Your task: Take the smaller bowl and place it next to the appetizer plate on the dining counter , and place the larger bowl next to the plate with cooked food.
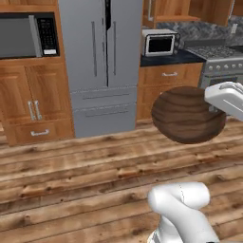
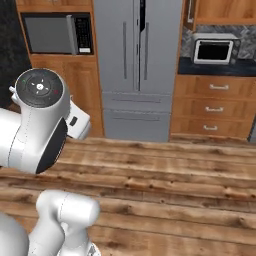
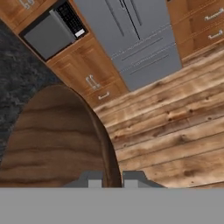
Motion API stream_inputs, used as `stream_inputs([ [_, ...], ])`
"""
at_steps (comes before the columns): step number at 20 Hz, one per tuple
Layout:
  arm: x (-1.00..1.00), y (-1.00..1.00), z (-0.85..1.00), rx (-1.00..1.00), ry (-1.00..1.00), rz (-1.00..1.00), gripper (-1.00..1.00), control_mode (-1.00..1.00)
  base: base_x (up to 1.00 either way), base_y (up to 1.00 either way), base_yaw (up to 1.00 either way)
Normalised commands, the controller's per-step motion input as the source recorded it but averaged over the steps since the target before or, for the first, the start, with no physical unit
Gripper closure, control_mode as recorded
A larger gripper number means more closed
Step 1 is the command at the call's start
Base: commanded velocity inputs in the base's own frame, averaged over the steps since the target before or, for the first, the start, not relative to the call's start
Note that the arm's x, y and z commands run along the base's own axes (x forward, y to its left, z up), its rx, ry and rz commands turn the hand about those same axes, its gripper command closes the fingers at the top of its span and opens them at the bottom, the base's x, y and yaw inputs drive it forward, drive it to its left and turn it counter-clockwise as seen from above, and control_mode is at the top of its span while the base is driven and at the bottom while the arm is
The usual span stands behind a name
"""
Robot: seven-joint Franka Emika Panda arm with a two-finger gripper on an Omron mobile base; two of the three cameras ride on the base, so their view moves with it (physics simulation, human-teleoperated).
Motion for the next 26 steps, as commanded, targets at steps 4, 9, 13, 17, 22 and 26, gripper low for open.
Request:
stream_inputs([
  [4,0.0,0.0,0.0,0.0,0.0,0.0,1.0,1.0,-1.0,-0.01,-0.08],
  [9,0.0,0.0,0.0,0.0,0.0,0.0,1.0,1.0,-1.0,-0.11,-0.08],
  [13,0.0,0.0,0.0,0.0,0.0,0.0,1.0,1.0,-1.0,-0.21,-0.08],
  [17,0.0,0.0,0.0,0.0,0.0,0.0,1.0,1.0,-1.0,-0.16,-0.12],
  [22,0.0,0.0,0.0,0.0,0.0,0.0,1.0,1.0,-1.0,-0.02,-0.11],
  [26,0.0,0.0,0.0,0.0,0.0,0.0,1.0,1.0,-1.0,-0.54,-0.07],
])
